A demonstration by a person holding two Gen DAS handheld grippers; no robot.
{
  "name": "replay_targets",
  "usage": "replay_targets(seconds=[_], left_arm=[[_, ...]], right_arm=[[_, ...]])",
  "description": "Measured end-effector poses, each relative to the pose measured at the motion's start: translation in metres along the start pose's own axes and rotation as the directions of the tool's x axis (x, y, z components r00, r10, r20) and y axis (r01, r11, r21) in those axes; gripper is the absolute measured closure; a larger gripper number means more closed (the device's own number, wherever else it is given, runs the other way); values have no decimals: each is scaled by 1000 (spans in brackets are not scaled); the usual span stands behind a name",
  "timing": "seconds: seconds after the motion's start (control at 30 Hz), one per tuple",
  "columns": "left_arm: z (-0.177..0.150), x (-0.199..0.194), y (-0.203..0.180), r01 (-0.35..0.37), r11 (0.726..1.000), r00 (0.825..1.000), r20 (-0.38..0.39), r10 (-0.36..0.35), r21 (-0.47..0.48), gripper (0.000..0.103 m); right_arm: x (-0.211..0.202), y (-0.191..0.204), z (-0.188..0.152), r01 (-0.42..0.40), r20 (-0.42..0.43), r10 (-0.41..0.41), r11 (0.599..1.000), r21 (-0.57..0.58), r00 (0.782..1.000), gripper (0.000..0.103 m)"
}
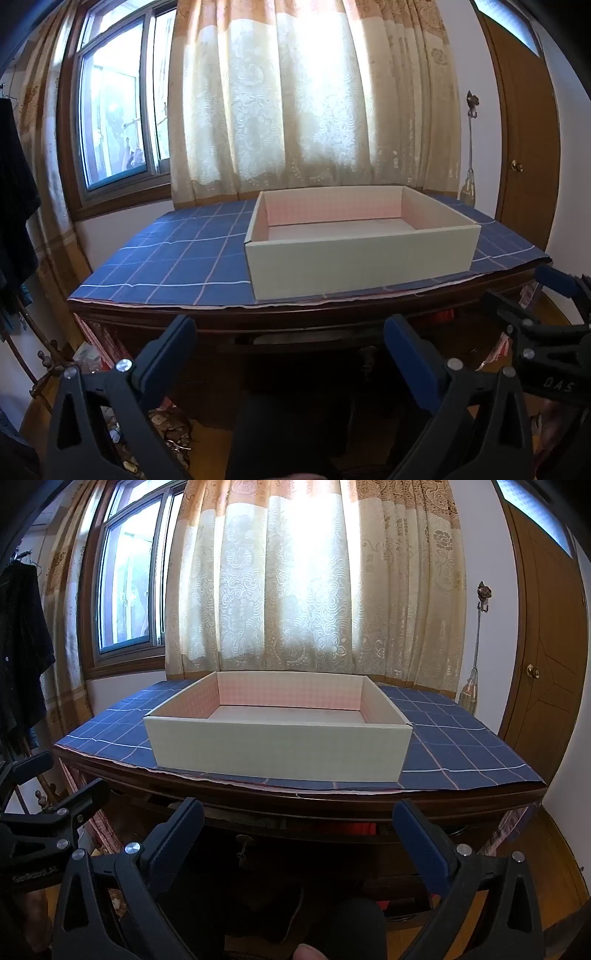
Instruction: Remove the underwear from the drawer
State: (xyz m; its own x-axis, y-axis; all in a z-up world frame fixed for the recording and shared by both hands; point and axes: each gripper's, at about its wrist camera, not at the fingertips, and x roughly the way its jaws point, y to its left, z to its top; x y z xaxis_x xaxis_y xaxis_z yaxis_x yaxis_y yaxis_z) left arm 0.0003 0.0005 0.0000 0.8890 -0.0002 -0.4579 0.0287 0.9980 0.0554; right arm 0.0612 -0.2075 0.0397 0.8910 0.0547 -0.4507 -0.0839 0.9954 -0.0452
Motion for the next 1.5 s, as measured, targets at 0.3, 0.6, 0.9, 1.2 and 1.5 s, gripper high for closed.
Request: replay_targets(seconds=[0.3, 0.6, 0.9, 1.2, 1.5], left_arm=[[4, -1, -4, 13, 1000, 1000, 17, -14, 8, 0], [4, -2, -1, 15, 1000, 999, 29, -15, 8, 0], [4, -2, -2, 15, 1000, 999, 33, -16, 14, 0], [3, -2, -2, 16, 1000, 999, 34, -16, 15, 0], [4, -2, -2, 16, 1000, 999, 35, -16, 15, 0]], right_arm=[[1, 0, 0, 7, -4, -7, 1000, -6, 1000, 0], [0, 0, 0, 4, -3, -4, 1000, -3, 1000, 0], [-3, 0, 2, 4, -1, -4, 1000, -2, 1000, 0], [0, 0, 0, 5, -1, -5, 1000, -2, 1000, 0], [0, 0, 0, 4, -1, -4, 1000, -3, 1000, 0]])
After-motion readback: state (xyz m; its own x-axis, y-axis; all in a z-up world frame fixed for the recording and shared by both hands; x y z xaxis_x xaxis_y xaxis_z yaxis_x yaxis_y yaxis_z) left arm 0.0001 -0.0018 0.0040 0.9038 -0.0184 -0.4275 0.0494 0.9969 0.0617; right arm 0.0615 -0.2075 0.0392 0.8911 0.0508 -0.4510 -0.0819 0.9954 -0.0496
